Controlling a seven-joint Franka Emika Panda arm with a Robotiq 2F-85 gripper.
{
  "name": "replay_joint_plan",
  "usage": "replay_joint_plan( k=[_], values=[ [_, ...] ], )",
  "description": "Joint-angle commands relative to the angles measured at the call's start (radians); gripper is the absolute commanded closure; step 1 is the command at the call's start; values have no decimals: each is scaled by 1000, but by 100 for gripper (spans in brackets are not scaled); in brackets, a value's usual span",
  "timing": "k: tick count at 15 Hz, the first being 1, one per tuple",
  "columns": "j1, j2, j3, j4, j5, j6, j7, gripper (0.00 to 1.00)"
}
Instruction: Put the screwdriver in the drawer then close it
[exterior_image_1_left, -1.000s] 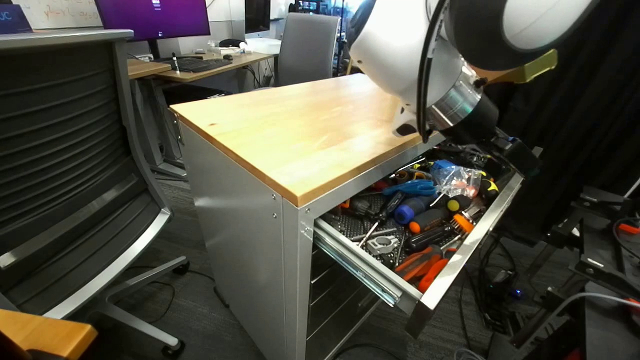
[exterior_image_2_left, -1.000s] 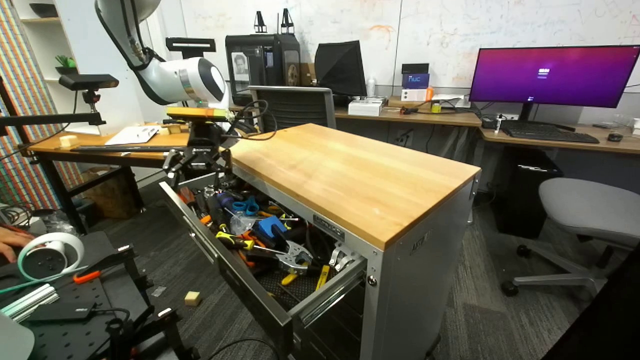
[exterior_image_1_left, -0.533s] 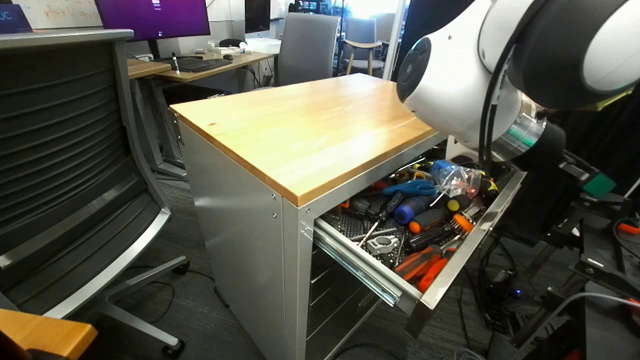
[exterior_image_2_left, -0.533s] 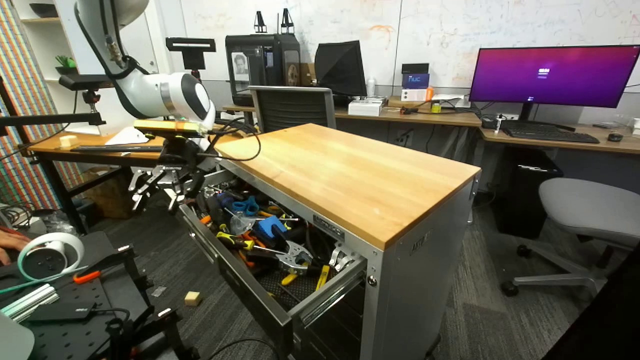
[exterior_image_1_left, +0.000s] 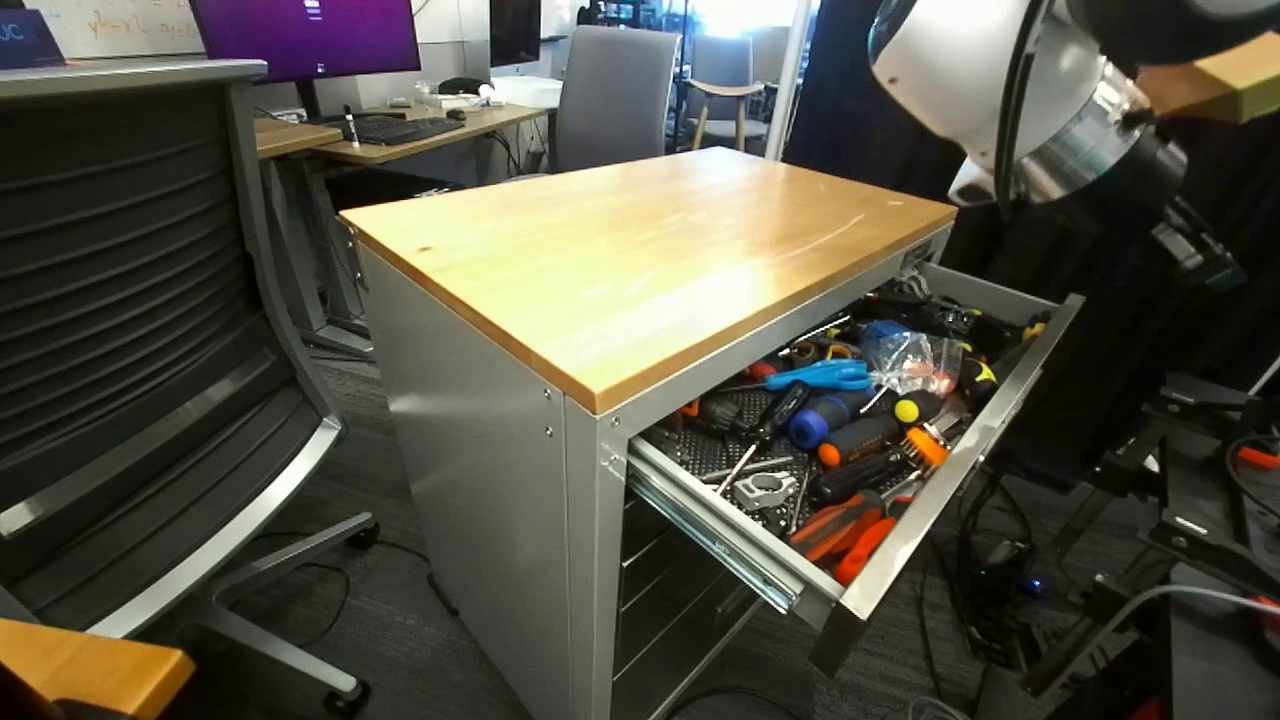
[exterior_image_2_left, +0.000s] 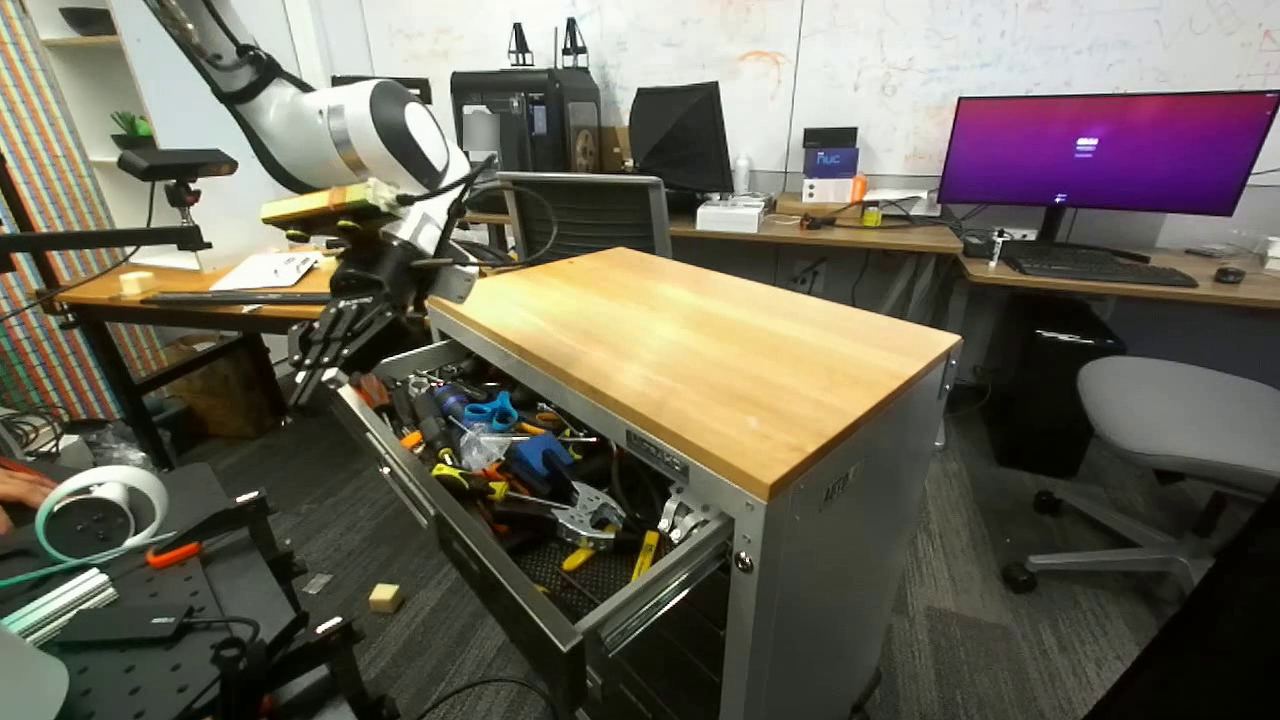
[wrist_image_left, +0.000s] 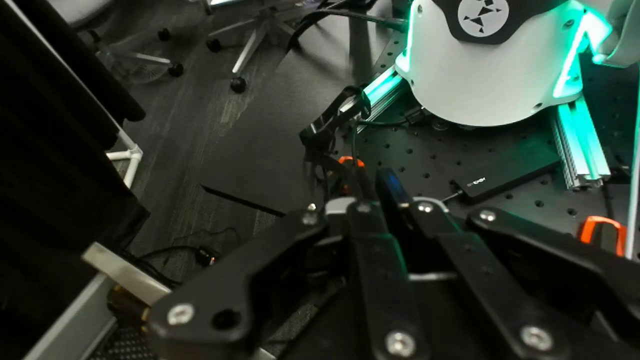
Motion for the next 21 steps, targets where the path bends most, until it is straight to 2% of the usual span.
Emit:
replay_joint_plan(
  k=[1,6,11,15,18,21],
  values=[
    [-83,-239,-48,-99,74,-10,-50,100],
    [-150,-330,-114,-179,224,112,-101,100],
    [-181,-303,-161,-245,395,316,-224,100],
    [-193,-213,-182,-222,528,484,-387,100],
    [-191,-108,-167,-160,535,513,-439,100],
    [-181,-9,-133,-83,492,399,-467,100]
  ],
)
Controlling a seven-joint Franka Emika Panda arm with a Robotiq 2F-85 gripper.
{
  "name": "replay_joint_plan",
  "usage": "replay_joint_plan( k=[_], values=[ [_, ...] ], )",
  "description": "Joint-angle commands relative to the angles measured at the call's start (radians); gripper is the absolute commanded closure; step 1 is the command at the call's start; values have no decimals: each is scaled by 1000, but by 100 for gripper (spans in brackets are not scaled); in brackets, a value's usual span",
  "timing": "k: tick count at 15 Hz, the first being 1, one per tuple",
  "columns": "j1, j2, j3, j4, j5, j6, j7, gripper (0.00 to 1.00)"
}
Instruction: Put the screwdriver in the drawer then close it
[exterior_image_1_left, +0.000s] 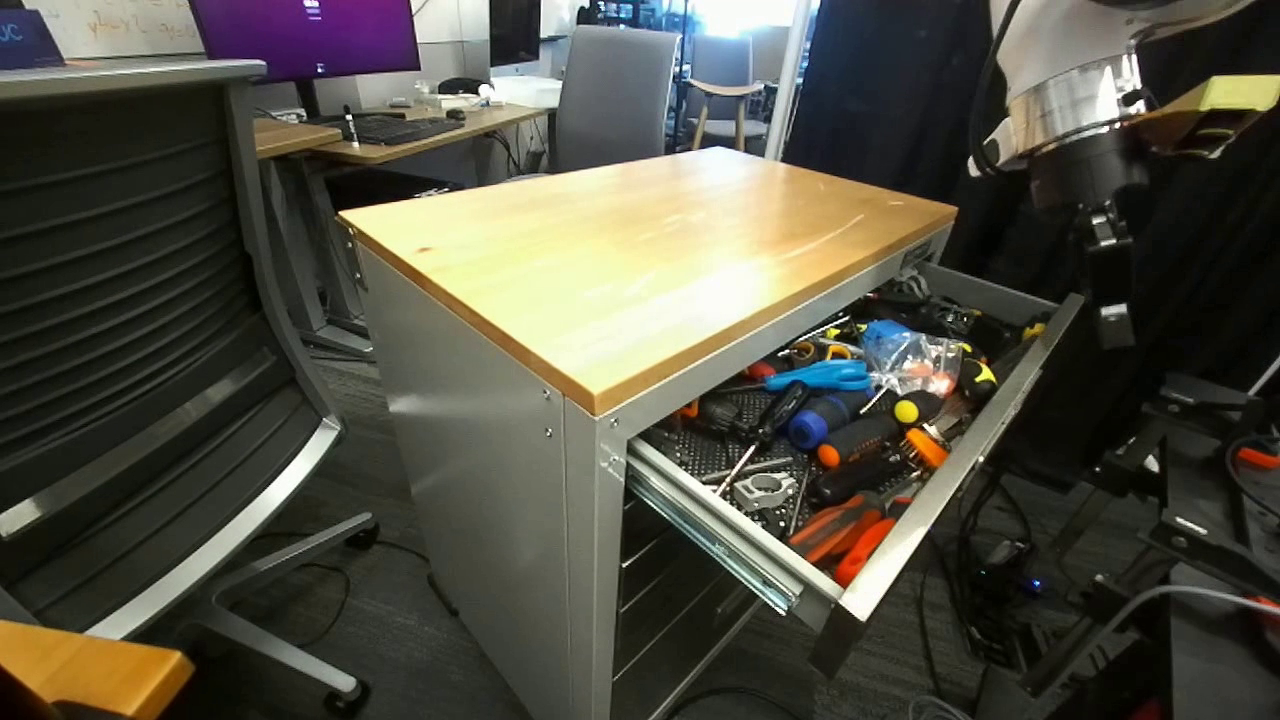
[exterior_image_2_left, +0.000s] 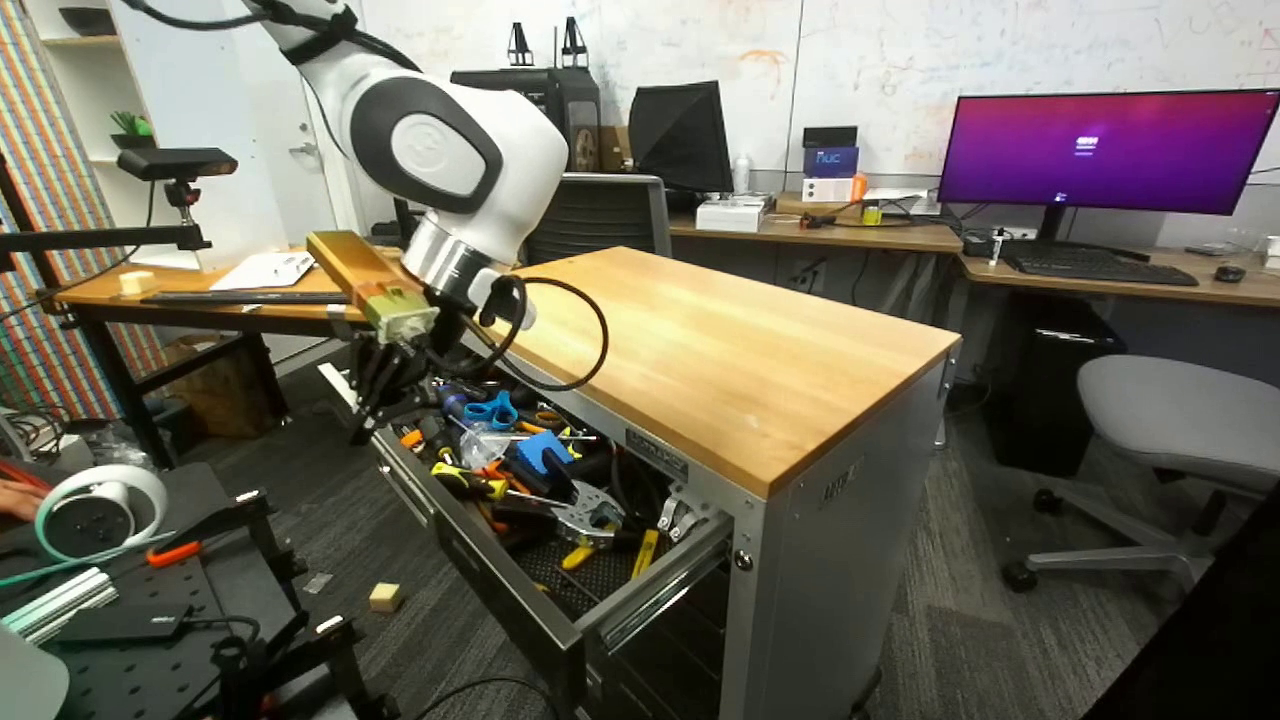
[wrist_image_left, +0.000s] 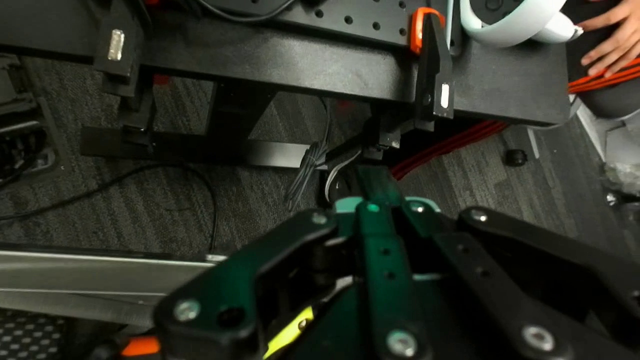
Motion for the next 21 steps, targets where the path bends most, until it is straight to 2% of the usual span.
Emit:
replay_joint_plan(
  k=[1,5,15,17,21],
  values=[
    [10,125,42,104,-29,-117,-41,100],
    [27,214,80,167,-92,-138,7,100],
    [118,325,98,311,-318,-176,278,100],
    [129,333,103,323,-328,-193,301,100],
    [121,311,131,280,-278,-228,254,100]
  ],
)
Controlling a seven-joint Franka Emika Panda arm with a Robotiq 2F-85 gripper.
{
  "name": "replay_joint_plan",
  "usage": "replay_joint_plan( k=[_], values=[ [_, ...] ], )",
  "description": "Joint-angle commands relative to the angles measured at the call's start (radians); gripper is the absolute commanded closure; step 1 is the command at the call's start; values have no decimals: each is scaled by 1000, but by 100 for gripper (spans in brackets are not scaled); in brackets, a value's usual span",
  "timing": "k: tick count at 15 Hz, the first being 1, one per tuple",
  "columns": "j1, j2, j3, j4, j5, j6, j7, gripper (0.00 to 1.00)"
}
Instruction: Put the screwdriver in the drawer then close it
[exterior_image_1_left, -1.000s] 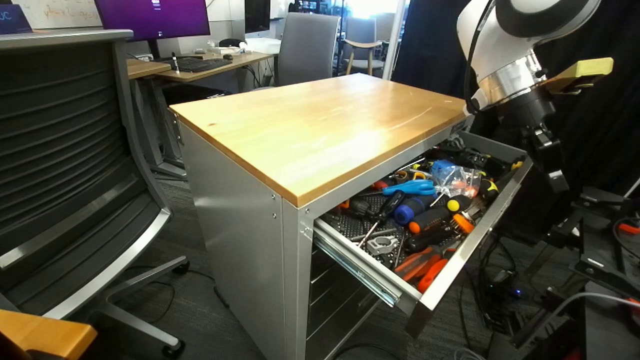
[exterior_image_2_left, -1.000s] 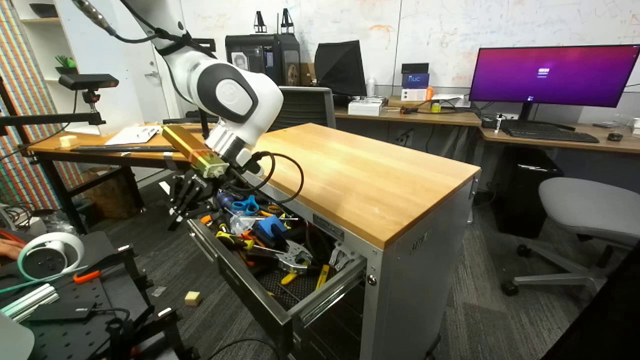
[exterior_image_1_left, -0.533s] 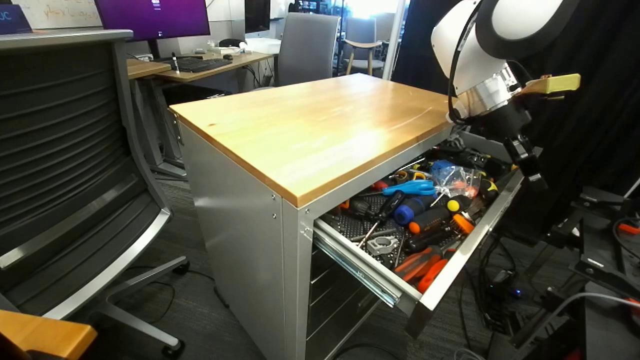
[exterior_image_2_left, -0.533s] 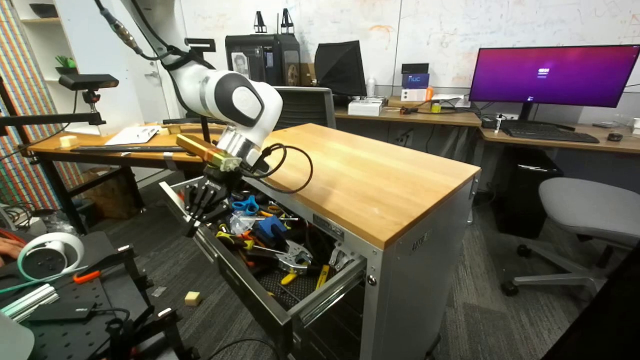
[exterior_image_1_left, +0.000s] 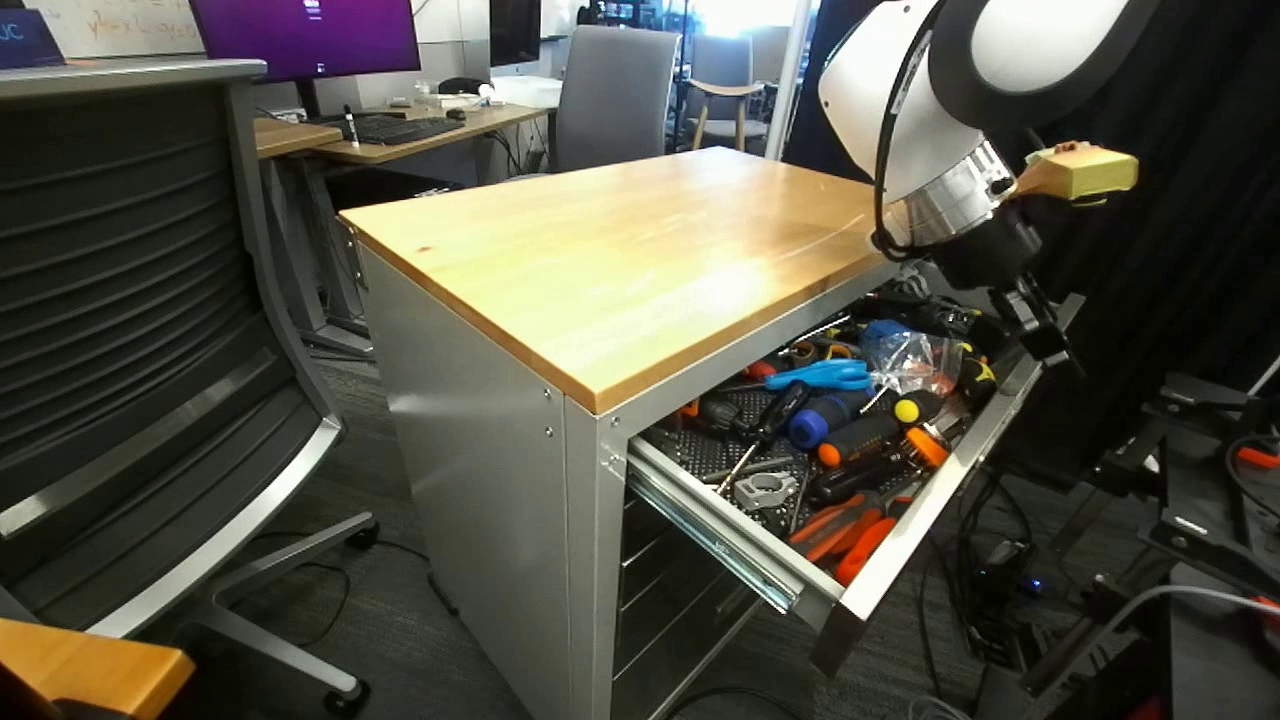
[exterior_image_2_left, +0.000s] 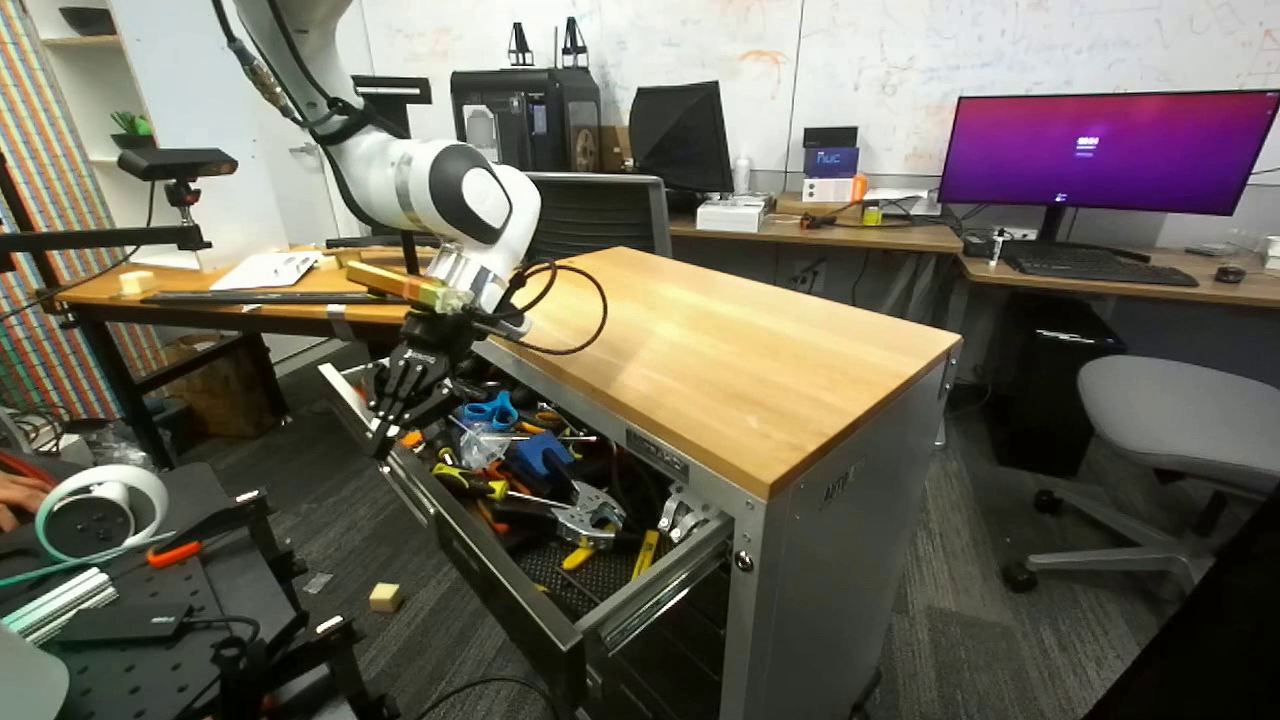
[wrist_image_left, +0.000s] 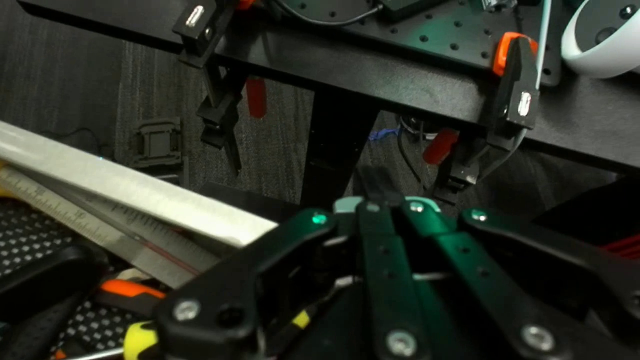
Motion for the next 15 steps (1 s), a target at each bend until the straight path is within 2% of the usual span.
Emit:
replay_joint_plan(
  k=[1,4,11,15],
  values=[
    [-5,0,17,-9,19,-41,-11,100],
    [-3,13,24,-9,27,-20,-9,100],
    [-13,56,63,15,84,71,-148,100],
    [-2,87,71,28,68,87,-160,100]
  ],
)
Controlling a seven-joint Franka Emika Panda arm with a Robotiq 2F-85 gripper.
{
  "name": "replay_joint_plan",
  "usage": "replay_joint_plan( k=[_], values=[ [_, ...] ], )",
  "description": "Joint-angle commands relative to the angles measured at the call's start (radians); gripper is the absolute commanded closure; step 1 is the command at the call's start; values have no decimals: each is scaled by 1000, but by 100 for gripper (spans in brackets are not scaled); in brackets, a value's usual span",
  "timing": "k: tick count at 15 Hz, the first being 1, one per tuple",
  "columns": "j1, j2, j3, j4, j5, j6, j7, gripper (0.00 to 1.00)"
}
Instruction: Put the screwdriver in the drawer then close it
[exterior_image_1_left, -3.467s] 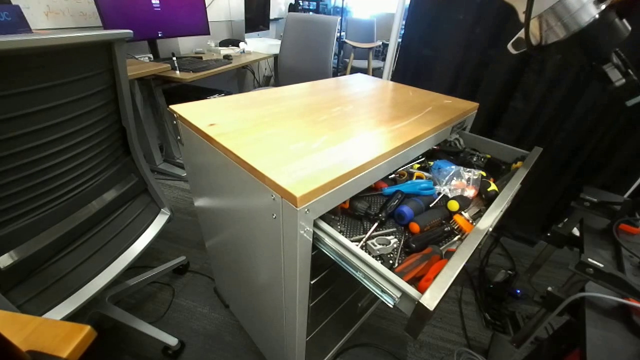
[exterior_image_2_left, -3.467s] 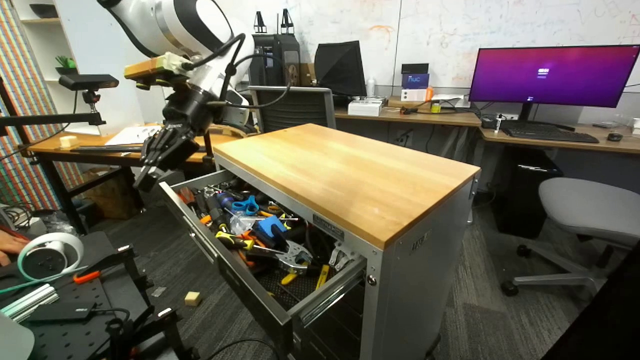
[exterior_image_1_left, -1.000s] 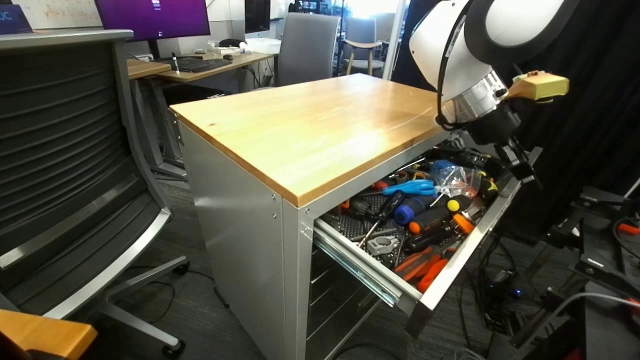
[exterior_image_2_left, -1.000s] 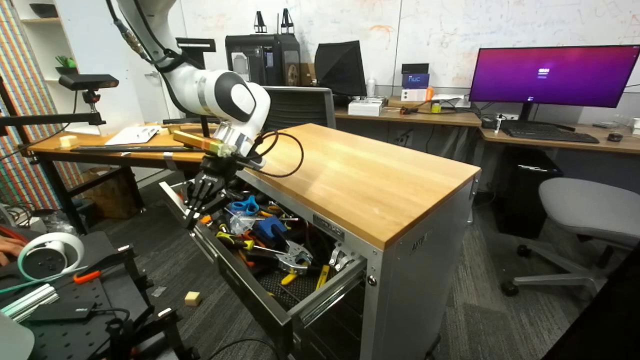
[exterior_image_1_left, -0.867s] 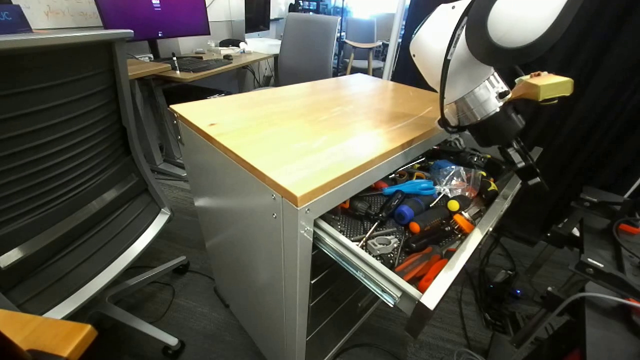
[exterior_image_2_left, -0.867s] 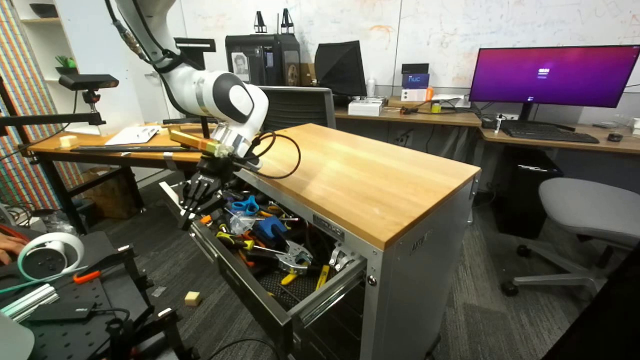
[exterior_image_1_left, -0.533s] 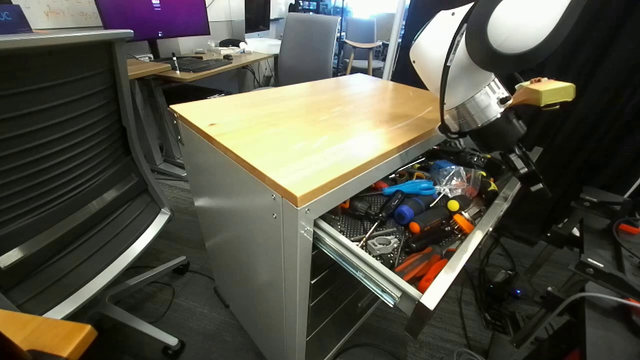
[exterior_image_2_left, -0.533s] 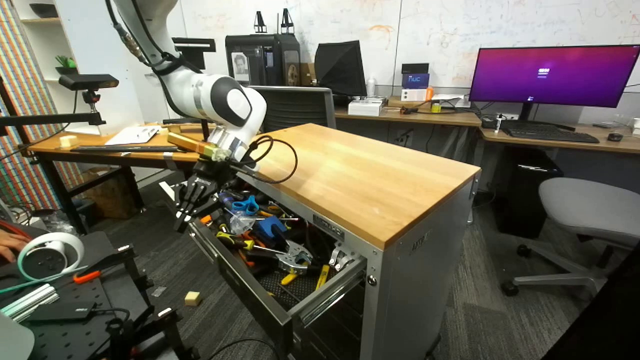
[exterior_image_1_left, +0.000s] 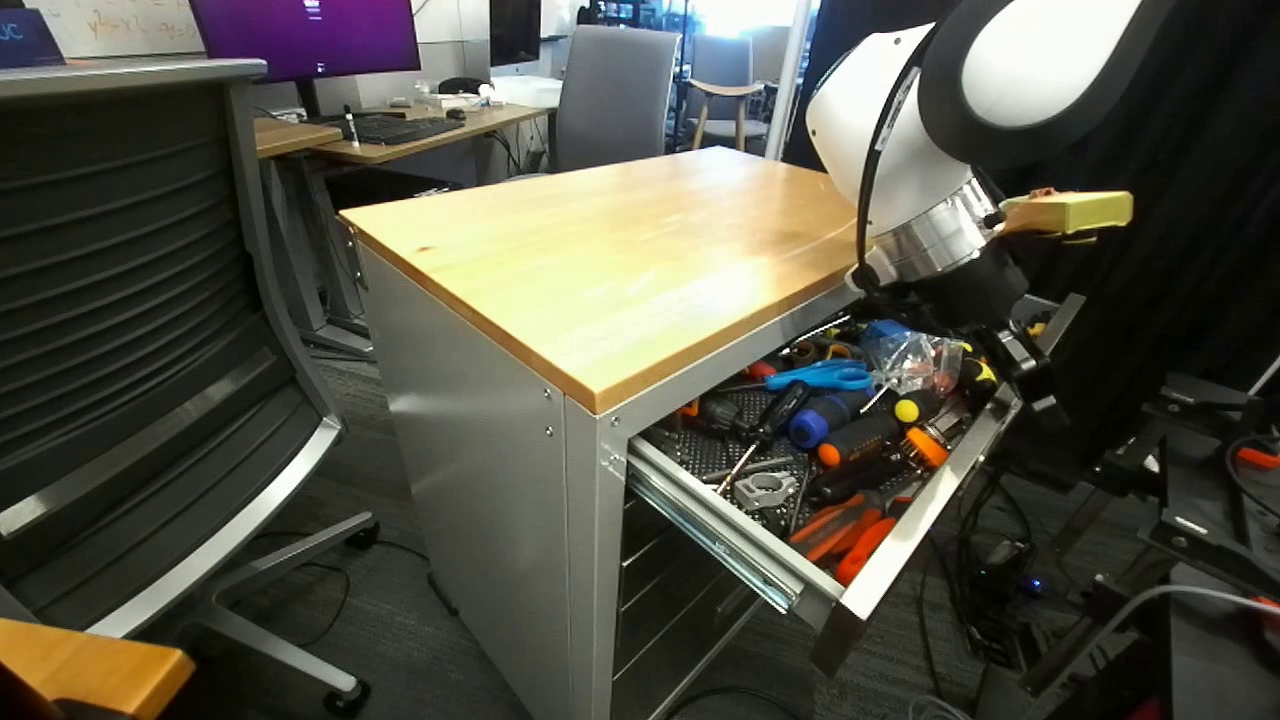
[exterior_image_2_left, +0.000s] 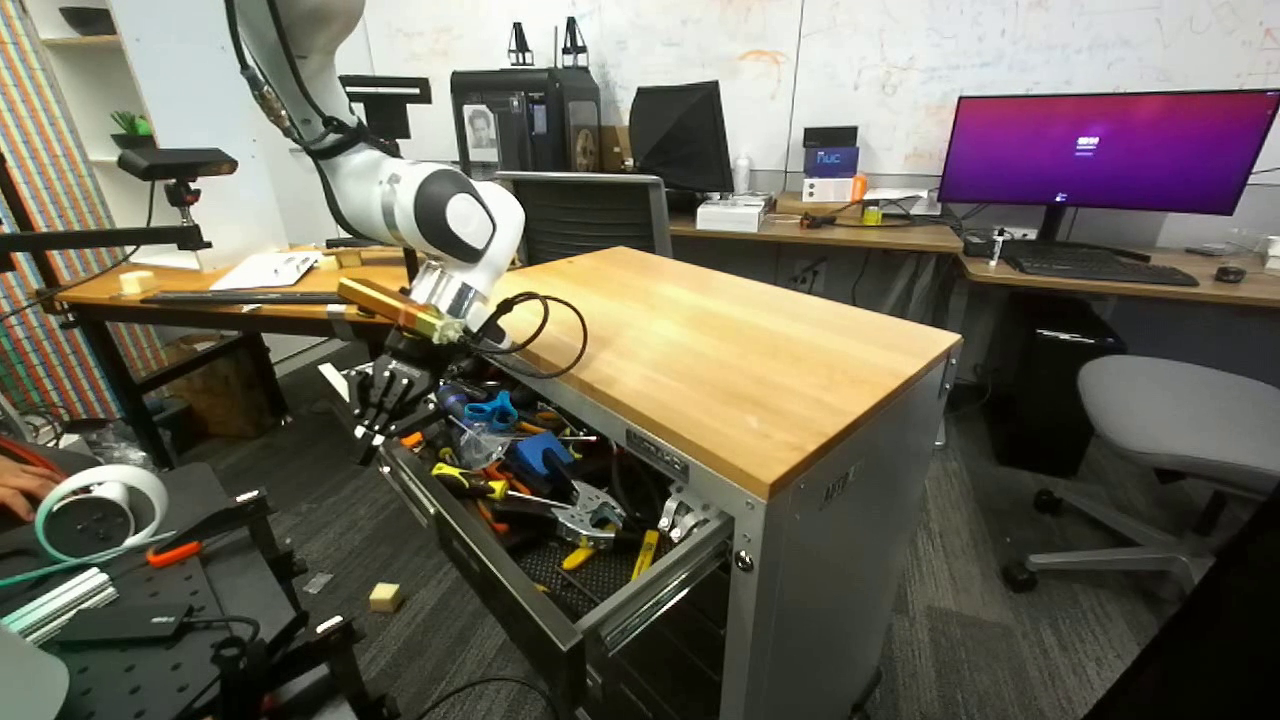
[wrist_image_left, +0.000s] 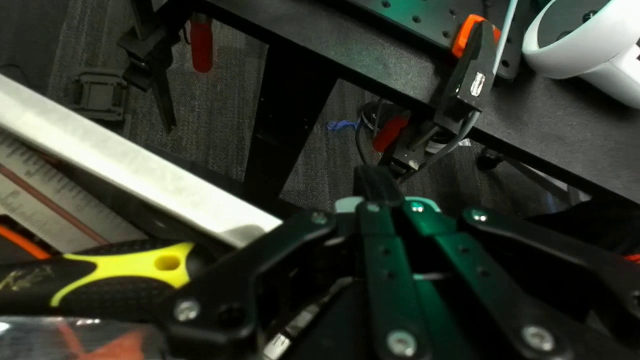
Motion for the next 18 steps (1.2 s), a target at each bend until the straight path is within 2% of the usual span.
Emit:
replay_joint_plan(
  k=[1,2,3,4,6,8,9,10,11,14,15,16,17,18],
  values=[
    [0,42,14,33,-2,4,-31,99],
    [-1,45,15,36,-5,-4,-37,74],
    [-4,32,20,33,-5,-18,-56,73],
    [-2,29,11,13,-2,0,-23,91],
    [-2,30,14,14,-2,-4,-35,77],
    [-2,30,15,14,-2,-5,-36,73],
    [-2,30,15,14,-2,-5,-37,48],
    [-7,9,23,-26,30,118,-22,47],
    [-1,4,23,-47,44,175,5,42],
    [11,-20,34,-114,93,305,72,20],
    [11,-32,40,-136,118,348,88,60],
    [18,-47,41,-155,124,393,111,55],
    [21,-57,45,-171,137,440,132,56],
    [28,-70,46,-185,140,490,158,62]
  ],
)
